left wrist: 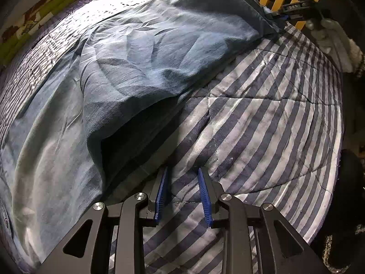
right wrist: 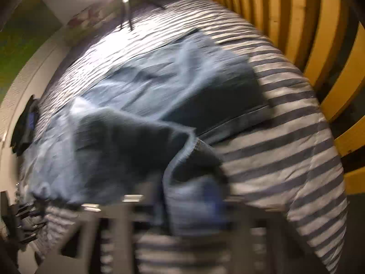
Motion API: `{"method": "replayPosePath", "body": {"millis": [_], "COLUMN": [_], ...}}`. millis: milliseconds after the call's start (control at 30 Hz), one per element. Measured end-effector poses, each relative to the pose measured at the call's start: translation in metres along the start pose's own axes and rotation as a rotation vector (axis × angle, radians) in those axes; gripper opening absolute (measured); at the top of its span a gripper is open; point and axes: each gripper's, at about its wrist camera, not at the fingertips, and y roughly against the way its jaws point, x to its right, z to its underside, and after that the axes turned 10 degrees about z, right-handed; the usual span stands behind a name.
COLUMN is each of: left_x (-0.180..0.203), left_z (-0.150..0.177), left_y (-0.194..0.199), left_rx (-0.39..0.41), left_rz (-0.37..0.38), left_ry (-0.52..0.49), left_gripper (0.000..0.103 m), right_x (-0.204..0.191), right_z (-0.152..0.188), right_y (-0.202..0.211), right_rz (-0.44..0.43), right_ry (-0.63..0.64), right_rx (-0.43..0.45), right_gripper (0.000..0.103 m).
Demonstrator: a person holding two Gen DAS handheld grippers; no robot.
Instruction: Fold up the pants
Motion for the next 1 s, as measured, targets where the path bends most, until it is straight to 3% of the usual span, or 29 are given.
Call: {"method": "replayPosePath", "body": {"millis": [133, 333, 400, 467, 533, 600, 667, 733, 867, 1000], "left_x": [0.001, 0.001, 0.001, 0.003, 0.004, 0.004, 0.004, 0.004, 0.003, 0.002], "left_z": [0.001, 0.004, 0.006, 0.007, 0.007, 0.009, 0.01, 0.012, 0.012, 0.01], "left_y": [0.0, 0.002, 0.002, 0.003, 0.003, 0.004, 0.004, 0.005, 0.005, 0.004], "left_rx": [0.006, 0.024, 0.029, 0.034, 0.036, 0.033, 0.031, 0.033, 0.036, 0.039], "left_rz": [0.01, 0.03, 0.028, 0.029, 0.032, 0.034, 0.039, 0.042, 0.042, 0.04], "left_ry": [-0.001, 0.013, 0.013, 0.013, 0.011, 0.006, 0.002, 0.001, 0.001, 0.004], "left_gripper": [0.03, 0.03, 0.03, 0.03, 0.03, 0.03, 0.03, 0.03, 0.03, 0.032], "right_x": [-0.033, -0.099, -0.124, -0.134, -0.121, -0.094, -0.063, -0.04, -0.021, -0.04], "right_z": [-0.003, -0.064, -0.073, -0.075, -0.079, -0.087, -0.088, -0.085, -0.091, -0.11], "right_y": [0.047, 0.131, 0.152, 0.161, 0.151, 0.107, 0.053, 0.027, 0.031, 0.027], "right_rz": [0.084, 0.217, 0.266, 0.307, 0.297, 0.331, 0.495, 0.558, 0.428, 0.342], "right_ry": [0.11, 0.25, 0.337, 0.386, 0.36, 0.326, 0.3, 0.272, 0.14, 0.103], "right_rx": [0.119, 0.474, 0.624, 0.702, 0.631, 0.394, 0.165, 0.055, 0.086, 0.157], "right_gripper": [0.016, 0.015, 0.015, 0.015, 0.017, 0.03, 0.039, 0.039, 0.04, 0.04]}}
